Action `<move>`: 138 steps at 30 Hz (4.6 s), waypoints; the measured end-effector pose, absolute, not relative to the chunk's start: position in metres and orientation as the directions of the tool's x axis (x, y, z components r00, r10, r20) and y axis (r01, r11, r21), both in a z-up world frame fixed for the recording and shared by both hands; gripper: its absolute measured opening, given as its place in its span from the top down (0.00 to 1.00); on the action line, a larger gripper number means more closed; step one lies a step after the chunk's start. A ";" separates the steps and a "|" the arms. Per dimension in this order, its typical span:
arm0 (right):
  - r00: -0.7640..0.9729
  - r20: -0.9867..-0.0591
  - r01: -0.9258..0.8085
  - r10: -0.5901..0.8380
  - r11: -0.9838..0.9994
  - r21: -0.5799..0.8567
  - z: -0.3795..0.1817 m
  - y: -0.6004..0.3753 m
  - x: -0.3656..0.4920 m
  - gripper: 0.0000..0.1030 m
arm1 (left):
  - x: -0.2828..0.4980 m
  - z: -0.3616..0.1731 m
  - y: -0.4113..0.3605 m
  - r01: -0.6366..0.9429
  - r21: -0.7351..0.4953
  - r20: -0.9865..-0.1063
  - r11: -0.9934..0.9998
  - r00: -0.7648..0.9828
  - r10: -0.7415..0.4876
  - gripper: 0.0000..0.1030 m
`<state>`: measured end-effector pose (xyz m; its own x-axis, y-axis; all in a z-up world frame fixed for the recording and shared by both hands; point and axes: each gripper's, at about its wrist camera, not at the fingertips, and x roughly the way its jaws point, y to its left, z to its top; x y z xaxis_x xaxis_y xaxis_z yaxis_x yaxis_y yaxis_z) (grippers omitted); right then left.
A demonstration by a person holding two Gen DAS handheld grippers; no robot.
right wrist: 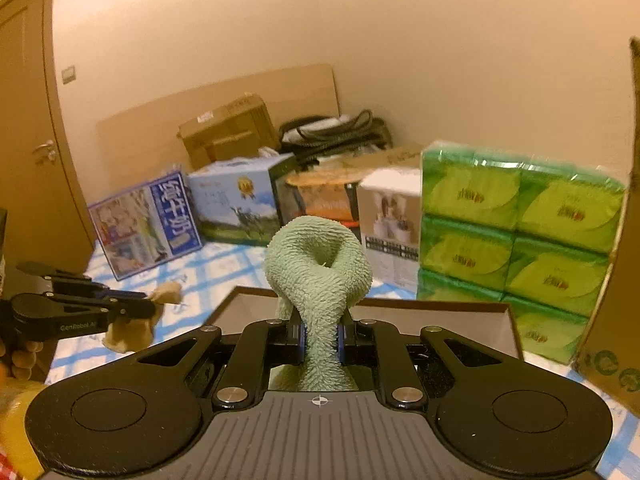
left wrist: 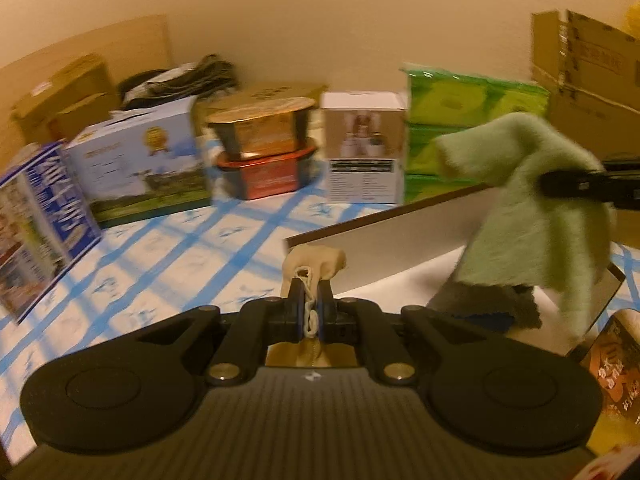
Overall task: Organize soft objects
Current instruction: 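Carry the green towel and beige stocking over the open white box, then lower the green towel and beige stocking into the box and open both tools, then withdraw both tools from the box toward the remaining bed items, then grasp the white cloth with the left tool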
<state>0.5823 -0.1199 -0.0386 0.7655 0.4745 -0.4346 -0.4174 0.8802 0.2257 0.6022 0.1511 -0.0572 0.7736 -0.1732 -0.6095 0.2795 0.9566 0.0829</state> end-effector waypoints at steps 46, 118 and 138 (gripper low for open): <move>0.649 -0.588 -0.412 0.483 0.872 0.263 -0.088 -0.094 0.597 0.39 | 0.619 -0.089 0.132 0.341 0.022 -0.674 0.940 0.700 -0.238 0.75; 0.621 -0.664 -0.201 0.417 0.903 0.379 -0.091 -0.203 0.168 0.26 | 0.152 -0.073 0.048 0.238 -0.083 -0.730 0.968 0.647 -0.221 0.55; 0.556 -0.754 -0.117 0.351 0.931 0.347 -0.141 -0.210 0.201 0.26 | 0.204 -0.147 0.015 0.350 -0.049 -0.812 0.936 0.532 -0.241 0.38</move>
<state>0.2006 -0.2097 -0.1407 0.5555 0.3509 -0.7538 -0.1174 0.9306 0.3467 0.2036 0.0151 -0.1467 0.5318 -0.2412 -0.8118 0.3499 0.9355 -0.0488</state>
